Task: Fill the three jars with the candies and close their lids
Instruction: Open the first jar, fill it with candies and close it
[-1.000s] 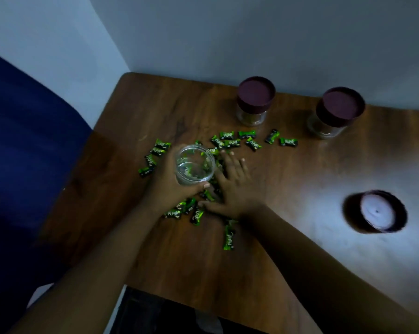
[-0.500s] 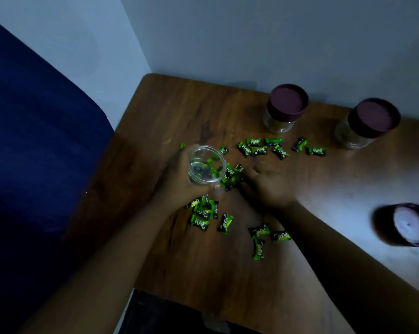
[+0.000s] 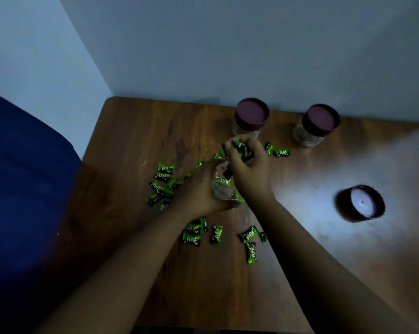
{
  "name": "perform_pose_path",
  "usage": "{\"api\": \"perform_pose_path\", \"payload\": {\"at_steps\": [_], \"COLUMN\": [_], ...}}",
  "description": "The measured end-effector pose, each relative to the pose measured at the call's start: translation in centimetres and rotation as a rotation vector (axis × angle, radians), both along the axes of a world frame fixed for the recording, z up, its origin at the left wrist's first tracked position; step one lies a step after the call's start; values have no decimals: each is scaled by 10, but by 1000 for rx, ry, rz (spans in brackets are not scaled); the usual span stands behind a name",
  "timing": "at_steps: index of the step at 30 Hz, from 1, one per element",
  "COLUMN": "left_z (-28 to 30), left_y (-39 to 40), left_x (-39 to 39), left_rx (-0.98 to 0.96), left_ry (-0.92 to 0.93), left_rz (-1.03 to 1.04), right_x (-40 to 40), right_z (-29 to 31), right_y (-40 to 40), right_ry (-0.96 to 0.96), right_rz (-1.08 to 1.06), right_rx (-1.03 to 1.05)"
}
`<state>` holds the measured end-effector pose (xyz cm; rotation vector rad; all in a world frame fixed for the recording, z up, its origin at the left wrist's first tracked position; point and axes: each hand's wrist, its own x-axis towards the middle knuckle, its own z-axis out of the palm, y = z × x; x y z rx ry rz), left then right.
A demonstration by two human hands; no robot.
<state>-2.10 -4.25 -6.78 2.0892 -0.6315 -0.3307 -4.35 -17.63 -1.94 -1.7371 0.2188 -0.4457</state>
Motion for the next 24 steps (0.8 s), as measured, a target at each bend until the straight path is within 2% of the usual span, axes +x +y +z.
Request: {"api": "perform_pose_path", "payload": {"at_steps": [8,17,21,24], "left_z": [8,13,10,4], "left_y": [2,7,16,27], "left_x": [-2,-7,-13,-18], "left_rx": [10,15,-6,14], "left_ry": [-3,28,32,14], "left_rz": [-20,3,35,60], "right_x": [-11,-7,-13,-43], "right_z": [-3,1,-6,-37], "right_y": [4,6,-13,-48], "right_ry": [19,-48,-69,141], "right_rz": [42,92,13,-93], "right_rx": [104,164,54,-279]}}
